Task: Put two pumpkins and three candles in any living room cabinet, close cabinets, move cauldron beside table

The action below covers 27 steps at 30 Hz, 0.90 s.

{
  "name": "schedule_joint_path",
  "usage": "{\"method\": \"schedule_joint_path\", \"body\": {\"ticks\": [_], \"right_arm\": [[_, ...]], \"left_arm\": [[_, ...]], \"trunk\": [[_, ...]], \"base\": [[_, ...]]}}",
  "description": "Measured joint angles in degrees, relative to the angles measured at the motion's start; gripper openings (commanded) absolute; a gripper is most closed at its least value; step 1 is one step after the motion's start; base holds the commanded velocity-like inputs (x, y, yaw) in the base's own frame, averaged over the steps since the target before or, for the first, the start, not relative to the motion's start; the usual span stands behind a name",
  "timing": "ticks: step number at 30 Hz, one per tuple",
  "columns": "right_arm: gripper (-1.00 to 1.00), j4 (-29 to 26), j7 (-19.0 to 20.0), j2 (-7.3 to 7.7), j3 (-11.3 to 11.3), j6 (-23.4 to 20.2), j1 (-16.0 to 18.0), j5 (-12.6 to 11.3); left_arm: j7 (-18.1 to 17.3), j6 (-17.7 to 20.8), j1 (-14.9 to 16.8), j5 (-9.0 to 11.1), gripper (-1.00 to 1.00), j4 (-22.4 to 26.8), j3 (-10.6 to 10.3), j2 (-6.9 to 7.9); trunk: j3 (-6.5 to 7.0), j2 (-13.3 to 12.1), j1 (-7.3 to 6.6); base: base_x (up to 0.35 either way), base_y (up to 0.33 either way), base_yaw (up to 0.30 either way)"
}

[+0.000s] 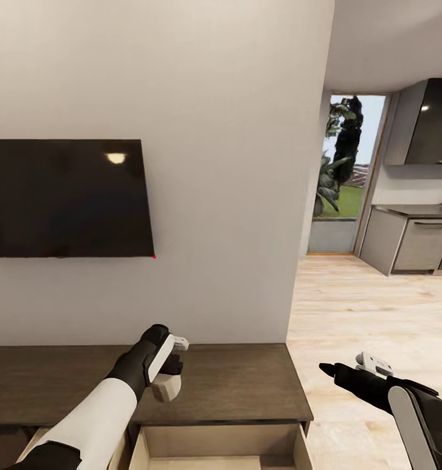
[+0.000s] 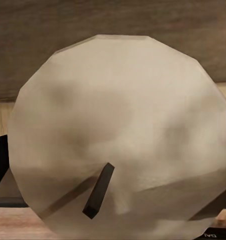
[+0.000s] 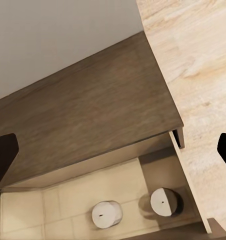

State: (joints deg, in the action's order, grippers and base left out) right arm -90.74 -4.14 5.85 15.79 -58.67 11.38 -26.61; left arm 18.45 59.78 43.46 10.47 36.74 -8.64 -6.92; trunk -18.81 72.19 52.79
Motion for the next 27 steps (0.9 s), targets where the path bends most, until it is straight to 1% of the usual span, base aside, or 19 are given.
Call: {"method": "schedule_joint_path", "body": {"ticks": [17, 19, 21, 23, 25, 27], "right_arm": [[1.0, 0.0, 0.4, 0.03, 0.4, -0.2, 0.2, -0.1], [1.0, -0.1, 1.8, 0.07, 0.5, -0.2, 0.1, -0.3], [1.0, 0.0, 4.6, 0.12, 1.7, -0.2, 0.1, -0.5], [1.0, 0.0, 8.0, 0.22, 4.1, -0.3, 0.1, -0.8], [1.0, 0.0, 9.5, 0.27, 5.0, -0.4, 0.0, -1.0], [1.0, 0.0, 10.2, 0.26, 5.6, -0.4, 0.0, -1.0]], "left_arm": [[-0.3, 0.0, 0.0, 0.0, -1.0, -0.2, 0.0, -0.06], [-0.3, 0.0, 0.0, -0.1, -1.0, -0.2, 0.0, -0.06], [-0.4, 0.0, 0.0, -0.1, -1.0, -0.3, 0.0, -0.06], [-0.4, 0.0, 0.0, -0.2, -1.0, -0.3, 0.0, -0.01], [-0.4, 0.0, 0.0, -0.2, -1.0, -0.3, 0.0, 0.01], [-0.3, 0.0, 0.0, -0.2, -1.0, -0.3, 0.0, 0.02]], "trunk": [[-3.05, 6.8, 3.74], [-3.41, 7.6, 4.18], [-3.77, 8.4, 4.61], [-4.13, 9.2, 5.05], [-4.49, 10.0, 5.49], [-4.85, 10.8, 5.93]], "base": [[0.0, 0.0, 0.0], [0.0, 0.0, 0.0], [0.0, 0.0, 0.0], [0.0, 0.0, 0.0], [0.0, 0.0, 0.0], [0.0, 0.0, 0.0]]}}
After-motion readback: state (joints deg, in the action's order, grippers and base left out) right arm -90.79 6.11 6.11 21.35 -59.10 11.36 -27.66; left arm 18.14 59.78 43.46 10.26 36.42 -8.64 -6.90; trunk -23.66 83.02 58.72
